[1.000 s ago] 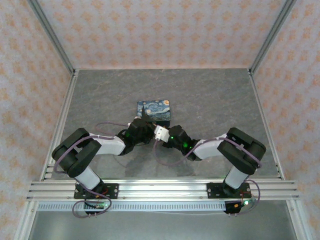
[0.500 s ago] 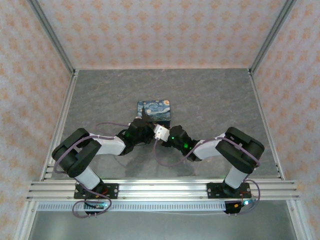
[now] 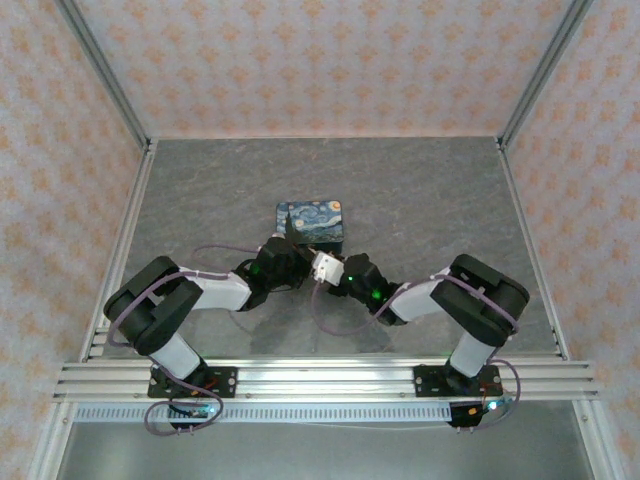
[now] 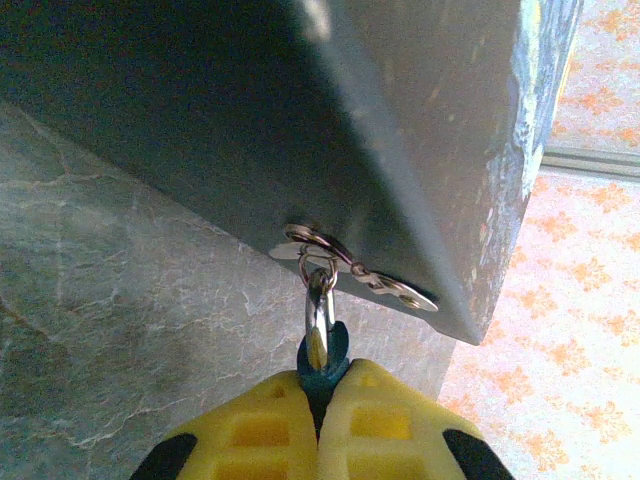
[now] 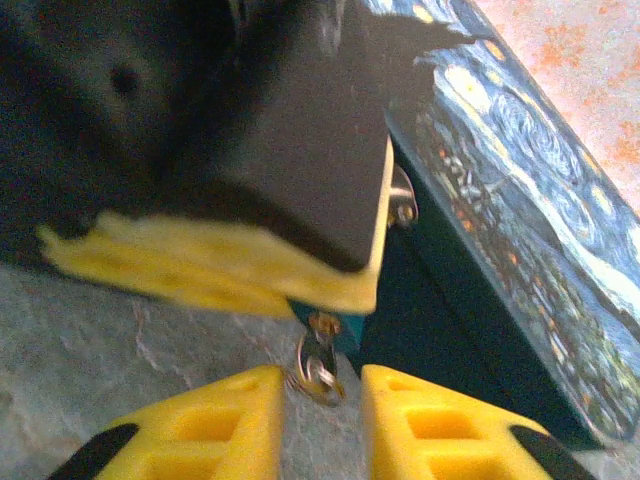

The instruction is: Unlock the padlock with the key

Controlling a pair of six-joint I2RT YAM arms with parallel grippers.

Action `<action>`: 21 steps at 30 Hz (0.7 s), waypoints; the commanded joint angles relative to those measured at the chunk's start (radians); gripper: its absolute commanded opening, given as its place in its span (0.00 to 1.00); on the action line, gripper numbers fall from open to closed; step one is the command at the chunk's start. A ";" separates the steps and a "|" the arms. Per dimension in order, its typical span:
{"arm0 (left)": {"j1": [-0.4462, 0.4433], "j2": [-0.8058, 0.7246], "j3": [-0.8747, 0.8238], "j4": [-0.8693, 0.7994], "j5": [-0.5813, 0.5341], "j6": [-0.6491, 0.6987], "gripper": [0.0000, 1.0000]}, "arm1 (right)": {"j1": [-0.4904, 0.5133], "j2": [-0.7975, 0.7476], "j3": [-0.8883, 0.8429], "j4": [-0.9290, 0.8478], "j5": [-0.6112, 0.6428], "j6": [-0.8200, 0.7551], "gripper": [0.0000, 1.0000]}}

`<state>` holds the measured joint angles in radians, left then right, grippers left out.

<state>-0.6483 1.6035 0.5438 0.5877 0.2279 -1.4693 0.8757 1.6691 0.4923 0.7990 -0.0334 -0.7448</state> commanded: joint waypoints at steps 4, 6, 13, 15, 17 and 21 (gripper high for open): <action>-0.011 -0.005 0.015 0.020 0.002 -0.006 0.00 | -0.012 -0.074 -0.028 -0.039 -0.033 -0.025 0.30; -0.011 -0.006 0.015 0.021 0.004 -0.006 0.00 | -0.012 -0.077 -0.029 -0.041 -0.042 -0.028 0.30; -0.012 -0.013 0.015 0.010 0.004 -0.002 0.00 | -0.012 -0.048 -0.008 -0.034 -0.056 -0.041 0.30; -0.011 -0.013 0.015 0.010 0.004 -0.002 0.00 | -0.012 -0.037 -0.002 -0.026 -0.056 -0.043 0.30; -0.011 -0.012 0.015 0.010 0.004 -0.002 0.00 | -0.012 -0.027 0.005 -0.017 -0.058 -0.038 0.30; -0.011 -0.014 0.015 0.008 0.006 -0.002 0.00 | -0.012 -0.004 0.015 0.003 -0.050 -0.034 0.29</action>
<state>-0.6483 1.6035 0.5438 0.5877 0.2283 -1.4689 0.8669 1.6398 0.4831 0.7696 -0.0750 -0.7757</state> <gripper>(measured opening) 0.070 0.296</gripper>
